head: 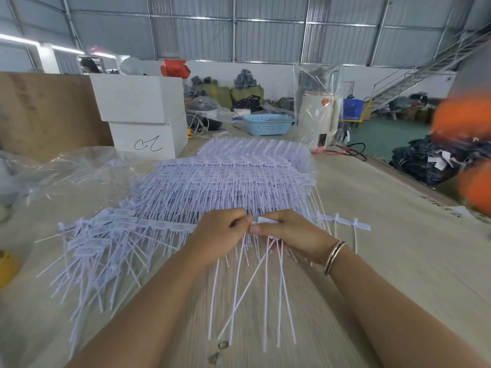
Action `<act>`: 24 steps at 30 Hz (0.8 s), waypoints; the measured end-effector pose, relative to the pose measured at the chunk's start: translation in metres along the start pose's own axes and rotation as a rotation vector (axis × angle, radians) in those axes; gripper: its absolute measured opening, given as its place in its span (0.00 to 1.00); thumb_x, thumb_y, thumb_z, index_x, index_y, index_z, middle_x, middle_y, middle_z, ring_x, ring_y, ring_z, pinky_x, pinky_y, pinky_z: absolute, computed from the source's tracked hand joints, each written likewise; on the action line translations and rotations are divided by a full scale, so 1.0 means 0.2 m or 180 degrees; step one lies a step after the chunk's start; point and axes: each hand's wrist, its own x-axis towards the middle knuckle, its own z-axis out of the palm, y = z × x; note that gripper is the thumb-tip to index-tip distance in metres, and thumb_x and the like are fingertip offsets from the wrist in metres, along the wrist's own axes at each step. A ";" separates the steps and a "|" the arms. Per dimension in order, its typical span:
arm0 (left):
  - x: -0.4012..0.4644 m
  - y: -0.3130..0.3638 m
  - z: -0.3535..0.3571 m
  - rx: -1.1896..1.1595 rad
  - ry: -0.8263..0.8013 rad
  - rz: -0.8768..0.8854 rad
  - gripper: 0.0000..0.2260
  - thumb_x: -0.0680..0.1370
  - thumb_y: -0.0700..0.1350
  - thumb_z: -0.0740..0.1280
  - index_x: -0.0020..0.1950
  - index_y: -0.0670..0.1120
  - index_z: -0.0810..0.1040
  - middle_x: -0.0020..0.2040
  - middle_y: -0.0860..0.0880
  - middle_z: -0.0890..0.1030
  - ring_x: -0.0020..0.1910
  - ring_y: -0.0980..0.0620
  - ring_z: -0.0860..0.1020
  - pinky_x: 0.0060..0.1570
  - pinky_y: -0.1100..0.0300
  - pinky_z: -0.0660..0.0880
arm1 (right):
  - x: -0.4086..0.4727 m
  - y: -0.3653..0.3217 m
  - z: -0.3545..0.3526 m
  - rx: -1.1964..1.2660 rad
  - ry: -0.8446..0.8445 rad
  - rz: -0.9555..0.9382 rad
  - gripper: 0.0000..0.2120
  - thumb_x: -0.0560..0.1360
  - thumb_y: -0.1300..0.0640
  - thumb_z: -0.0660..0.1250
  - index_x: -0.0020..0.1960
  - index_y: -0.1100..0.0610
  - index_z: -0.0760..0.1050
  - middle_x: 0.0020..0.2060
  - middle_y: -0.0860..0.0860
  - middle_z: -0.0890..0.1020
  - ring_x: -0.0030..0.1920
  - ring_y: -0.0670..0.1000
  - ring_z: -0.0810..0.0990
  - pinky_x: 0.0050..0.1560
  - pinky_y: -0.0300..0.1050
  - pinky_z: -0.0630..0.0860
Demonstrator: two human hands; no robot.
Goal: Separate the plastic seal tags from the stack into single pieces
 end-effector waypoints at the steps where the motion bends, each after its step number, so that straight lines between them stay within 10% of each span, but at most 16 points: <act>1: 0.00 0.00 0.00 -0.0232 -0.0073 -0.0078 0.17 0.80 0.49 0.61 0.30 0.52 0.69 0.22 0.57 0.68 0.23 0.59 0.64 0.28 0.63 0.61 | 0.00 0.00 0.00 0.0013 0.0030 0.0001 0.11 0.71 0.47 0.72 0.38 0.55 0.81 0.33 0.54 0.76 0.34 0.50 0.73 0.40 0.45 0.69; 14: 0.03 0.02 -0.01 -0.2501 0.0526 -0.0782 0.19 0.80 0.50 0.61 0.30 0.53 0.78 0.28 0.55 0.72 0.31 0.56 0.70 0.41 0.57 0.63 | 0.06 0.00 0.05 0.0789 0.0909 -0.1000 0.15 0.74 0.57 0.69 0.29 0.51 0.74 0.27 0.47 0.72 0.31 0.47 0.69 0.37 0.38 0.66; 24: 0.02 0.00 0.03 -0.0295 -0.0456 -0.0104 0.11 0.80 0.41 0.60 0.47 0.60 0.70 0.41 0.54 0.77 0.37 0.50 0.76 0.36 0.63 0.69 | 0.00 -0.01 -0.05 0.0318 0.0186 -0.0559 0.15 0.74 0.57 0.70 0.30 0.49 0.75 0.24 0.43 0.71 0.24 0.44 0.69 0.25 0.36 0.68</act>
